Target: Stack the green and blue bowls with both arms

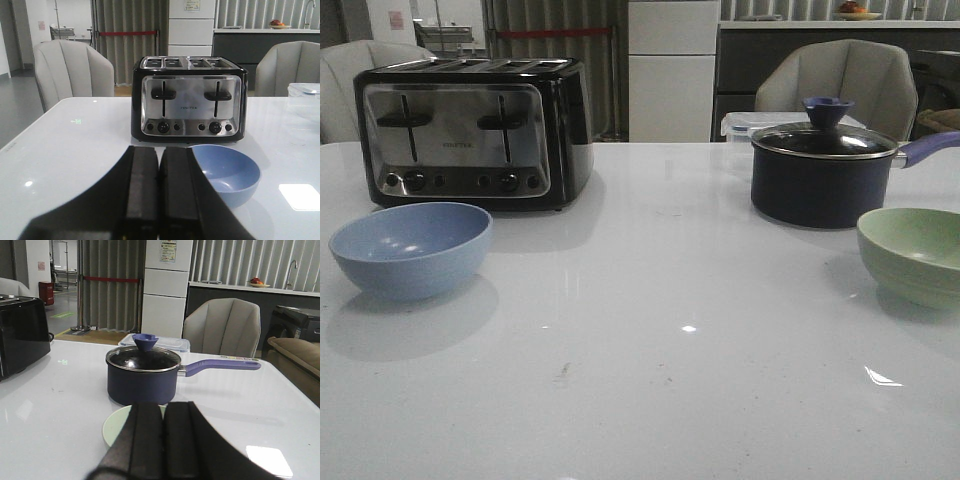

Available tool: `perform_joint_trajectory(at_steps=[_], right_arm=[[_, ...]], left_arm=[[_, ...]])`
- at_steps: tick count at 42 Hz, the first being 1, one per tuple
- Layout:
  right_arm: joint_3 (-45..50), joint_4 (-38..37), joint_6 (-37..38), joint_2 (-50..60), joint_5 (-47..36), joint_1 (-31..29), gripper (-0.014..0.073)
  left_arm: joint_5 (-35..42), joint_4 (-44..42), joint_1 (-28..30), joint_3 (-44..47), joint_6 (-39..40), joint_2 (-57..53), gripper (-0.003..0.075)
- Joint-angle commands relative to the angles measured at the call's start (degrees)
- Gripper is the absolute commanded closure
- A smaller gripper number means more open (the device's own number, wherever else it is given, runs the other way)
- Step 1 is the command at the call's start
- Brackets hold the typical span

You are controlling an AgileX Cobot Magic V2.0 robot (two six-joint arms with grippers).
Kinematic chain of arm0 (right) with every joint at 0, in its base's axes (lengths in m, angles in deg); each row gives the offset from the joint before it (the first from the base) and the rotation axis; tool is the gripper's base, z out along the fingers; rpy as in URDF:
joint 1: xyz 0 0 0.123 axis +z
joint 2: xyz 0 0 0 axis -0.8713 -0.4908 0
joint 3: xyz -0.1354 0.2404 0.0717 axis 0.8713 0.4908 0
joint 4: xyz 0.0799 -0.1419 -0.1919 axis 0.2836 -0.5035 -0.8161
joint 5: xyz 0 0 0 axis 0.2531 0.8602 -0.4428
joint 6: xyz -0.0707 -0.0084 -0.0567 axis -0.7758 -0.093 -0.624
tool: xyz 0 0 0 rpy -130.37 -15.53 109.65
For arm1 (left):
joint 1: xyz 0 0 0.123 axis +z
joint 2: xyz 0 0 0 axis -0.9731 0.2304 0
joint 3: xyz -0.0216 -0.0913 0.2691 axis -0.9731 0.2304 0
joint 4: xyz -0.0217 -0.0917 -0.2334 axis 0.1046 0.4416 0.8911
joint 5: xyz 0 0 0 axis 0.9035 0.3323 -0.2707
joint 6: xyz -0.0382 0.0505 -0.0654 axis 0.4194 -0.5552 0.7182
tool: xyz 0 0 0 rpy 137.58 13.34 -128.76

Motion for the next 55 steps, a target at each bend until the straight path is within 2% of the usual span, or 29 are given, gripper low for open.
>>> perform_joint_trajectory(at_steps=[1,36,44,49,55], right_arm=[[-0.2,-0.5,0.3,1.1,-5.2,-0.1,0.0538],[-0.2,-0.5,0.3,1.1,-6.1,-0.1,0.0538],[-1.9,-0.5,0.3,1.1,-12.8,-0.1,0.0538],[-8.3,-0.5,0.3,1.1,-7.6,-0.1,0.0538],[-19.3,-0.5,0.0,-0.1,5.2,-0.1,0.0538]], left_arm=[[5.1,0.5,-0.4,0.3,0.1,-1.1,0.0627],[5.1,0.5,-0.4,0.3,0.1,-1.1,0.0627],[8.6,0.4,-0.4,-0.3,0.3,-1.1,0.0627],[10.7,0.5,-0.4,-4.4,0.4,-1.1,0.0627],[8.5,0.5,-0.4,-13.1,0.4,-0.3,0.0627]])
